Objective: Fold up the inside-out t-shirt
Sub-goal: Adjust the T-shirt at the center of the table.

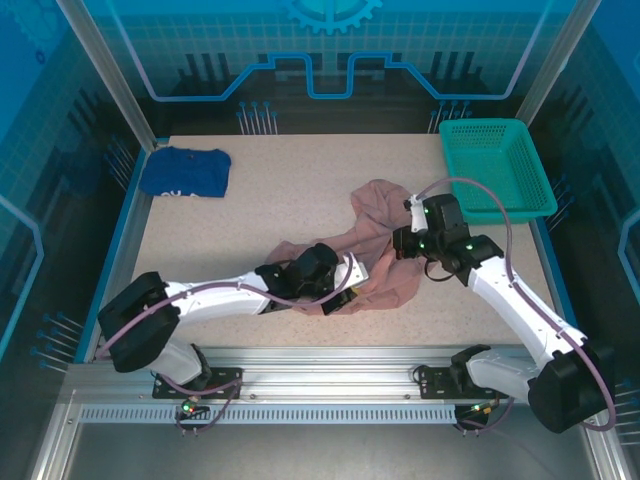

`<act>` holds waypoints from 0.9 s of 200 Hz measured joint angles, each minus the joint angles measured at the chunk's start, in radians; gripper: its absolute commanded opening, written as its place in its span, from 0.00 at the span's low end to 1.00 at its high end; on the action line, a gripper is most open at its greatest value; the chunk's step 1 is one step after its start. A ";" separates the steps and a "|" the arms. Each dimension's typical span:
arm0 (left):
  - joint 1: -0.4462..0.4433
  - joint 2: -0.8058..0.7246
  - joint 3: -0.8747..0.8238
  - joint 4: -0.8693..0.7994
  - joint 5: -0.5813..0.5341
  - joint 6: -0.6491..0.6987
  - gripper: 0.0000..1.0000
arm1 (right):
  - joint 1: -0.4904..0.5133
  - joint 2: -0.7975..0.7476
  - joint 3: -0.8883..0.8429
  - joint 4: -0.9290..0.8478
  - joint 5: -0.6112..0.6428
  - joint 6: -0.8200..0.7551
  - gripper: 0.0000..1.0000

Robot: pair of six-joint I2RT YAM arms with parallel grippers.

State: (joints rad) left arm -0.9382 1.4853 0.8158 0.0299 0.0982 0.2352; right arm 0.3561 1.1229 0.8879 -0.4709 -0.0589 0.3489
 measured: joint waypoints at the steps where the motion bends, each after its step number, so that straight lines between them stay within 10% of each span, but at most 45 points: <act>1: 0.000 -0.003 -0.002 0.001 0.000 0.000 0.00 | 0.000 0.000 0.001 -0.001 0.000 0.000 0.00; 104: 0.084 -0.285 -0.190 0.139 -0.036 -0.072 0.00 | -0.004 0.043 0.062 -0.079 -0.052 -0.084 0.04; 180: 0.160 -0.288 -0.182 0.134 -0.031 -0.227 0.00 | -0.004 0.107 0.144 -0.106 -0.089 -0.117 0.40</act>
State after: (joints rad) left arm -0.7784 1.1973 0.6338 0.1635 0.0673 0.0086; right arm 0.3523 1.2297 1.0321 -0.5774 -0.1474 0.2321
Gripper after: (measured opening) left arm 0.054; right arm 0.345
